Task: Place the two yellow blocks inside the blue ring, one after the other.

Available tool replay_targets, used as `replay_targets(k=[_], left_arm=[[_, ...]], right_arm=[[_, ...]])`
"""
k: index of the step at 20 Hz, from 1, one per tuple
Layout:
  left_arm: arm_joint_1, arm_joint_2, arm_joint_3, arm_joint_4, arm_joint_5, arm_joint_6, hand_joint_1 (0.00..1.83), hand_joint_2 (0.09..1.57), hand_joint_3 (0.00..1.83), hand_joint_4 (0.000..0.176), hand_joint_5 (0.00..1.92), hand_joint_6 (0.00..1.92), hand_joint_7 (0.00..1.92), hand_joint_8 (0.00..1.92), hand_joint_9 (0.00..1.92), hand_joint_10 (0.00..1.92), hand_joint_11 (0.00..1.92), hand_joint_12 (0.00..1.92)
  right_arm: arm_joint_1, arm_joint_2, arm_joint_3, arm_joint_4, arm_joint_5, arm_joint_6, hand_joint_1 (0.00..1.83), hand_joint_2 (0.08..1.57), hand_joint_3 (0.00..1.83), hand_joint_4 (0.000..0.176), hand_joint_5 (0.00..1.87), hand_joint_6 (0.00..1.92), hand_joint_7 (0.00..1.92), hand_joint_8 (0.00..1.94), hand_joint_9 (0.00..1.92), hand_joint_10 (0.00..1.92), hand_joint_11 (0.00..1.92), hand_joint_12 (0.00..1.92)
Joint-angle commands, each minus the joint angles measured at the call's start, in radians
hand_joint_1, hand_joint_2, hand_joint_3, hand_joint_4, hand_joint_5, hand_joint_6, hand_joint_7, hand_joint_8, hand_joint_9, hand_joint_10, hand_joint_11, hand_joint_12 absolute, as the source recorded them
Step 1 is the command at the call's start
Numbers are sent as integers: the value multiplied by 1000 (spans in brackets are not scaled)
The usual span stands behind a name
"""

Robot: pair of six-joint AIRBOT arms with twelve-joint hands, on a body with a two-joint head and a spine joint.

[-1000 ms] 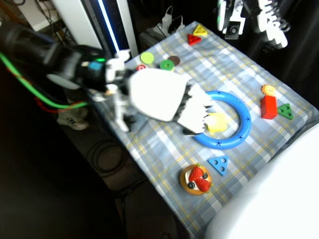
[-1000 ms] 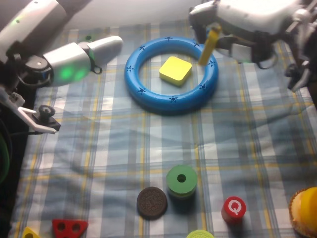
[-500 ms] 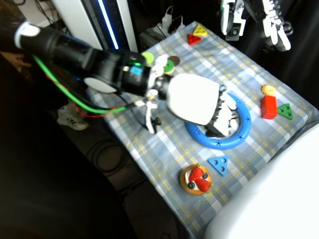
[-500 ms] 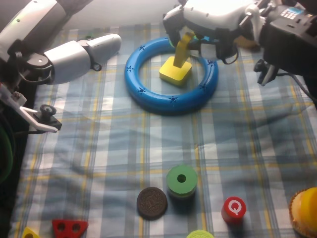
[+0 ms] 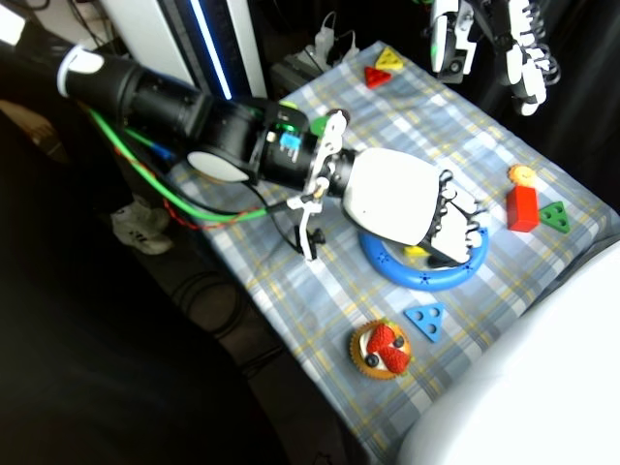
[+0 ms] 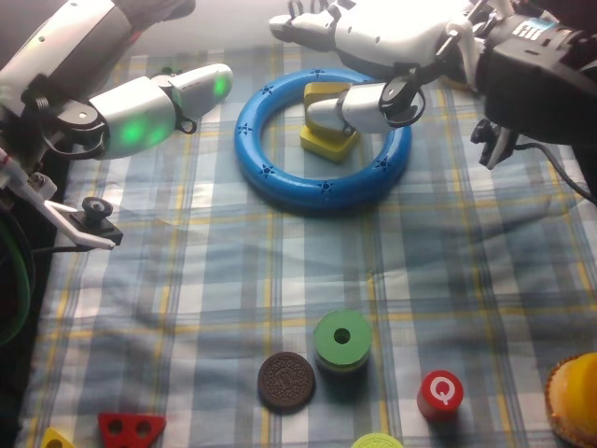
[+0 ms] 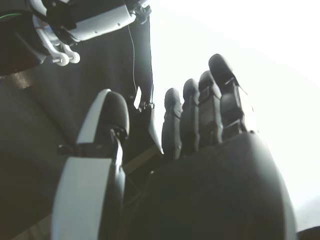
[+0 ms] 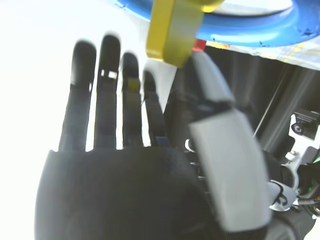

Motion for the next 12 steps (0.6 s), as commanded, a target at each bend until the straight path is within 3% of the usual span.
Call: replay_targets(k=[1,2,3,4,5,6,7,8,9,10,11,12], left_arm=[[-7,0,2,7,-126,-16,901,1333,1,0,303,2,221,2,113,5,0,424],[-3,3,-1,7,-132,-20,931,1325,0,2,305,2,218,0,99,3,0,233],[1,7,-5,6,-137,-20,951,1326,1,0,296,5,204,4,82,6,0,65],[7,12,-10,3,-145,-20,977,1326,0,0,288,3,194,2,69,3,0,12],[13,17,-16,1,-153,-20,981,1326,0,2,276,0,183,0,59,0,0,2],[23,25,-23,-1,-167,-21,934,1328,1,29,266,0,170,0,41,0,0,0],[30,31,-29,-3,-178,-22,950,1322,0,24,272,3,173,2,42,2,0,0],[35,35,-33,-4,-190,-24,955,1319,0,29,273,4,177,4,37,0,0,0],[42,39,-37,-4,-203,-32,958,1319,0,29,273,3,177,3,43,3,0,0],[48,43,-40,-4,-214,-38,964,1313,0,23,269,1,186,6,57,9,0,0],[58,48,-44,-7,-229,-48,918,1321,0,21,250,3,186,5,58,8,0,0],[66,50,-45,-10,-241,-56,865,1336,7,7,228,1,186,4,81,16,2,1]], right_arm=[[25,28,-10,-12,125,0,366,1349,0,41,8,0,106,0,109,486,0,1279],[33,76,-51,-26,139,0,376,1336,0,58,1,0,76,0,39,542,0,1249],[33,112,-83,-32,160,0,401,1334,0,65,0,0,51,0,7,532,0,1191],[33,156,-126,-42,187,0,355,1325,0,67,0,0,18,0,1,497,0,1267],[33,189,-164,-59,215,0,291,1335,1,66,0,0,3,0,0,275,0,1165],[33,223,-212,-74,254,1,316,1322,0,53,0,0,21,2,0,519,0,1326],[33,265,-249,-84,289,1,284,1318,0,49,0,0,3,0,0,636,0,1507],[28,306,-282,-87,325,1,247,1313,0,66,0,0,0,0,0,584,0,1583],[2,348,-317,-87,376,4,223,1315,0,80,0,0,0,0,0,527,0,1536],[-22,379,-342,-87,413,11,183,1320,1,68,0,0,0,0,19,522,0,1433],[-57,413,-373,-87,470,27,154,1333,4,71,0,0,0,0,14,419,0,1290],[-80,434,-389,-87,499,38,169,1327,1,81,0,0,11,1,31,310,0,1143]])
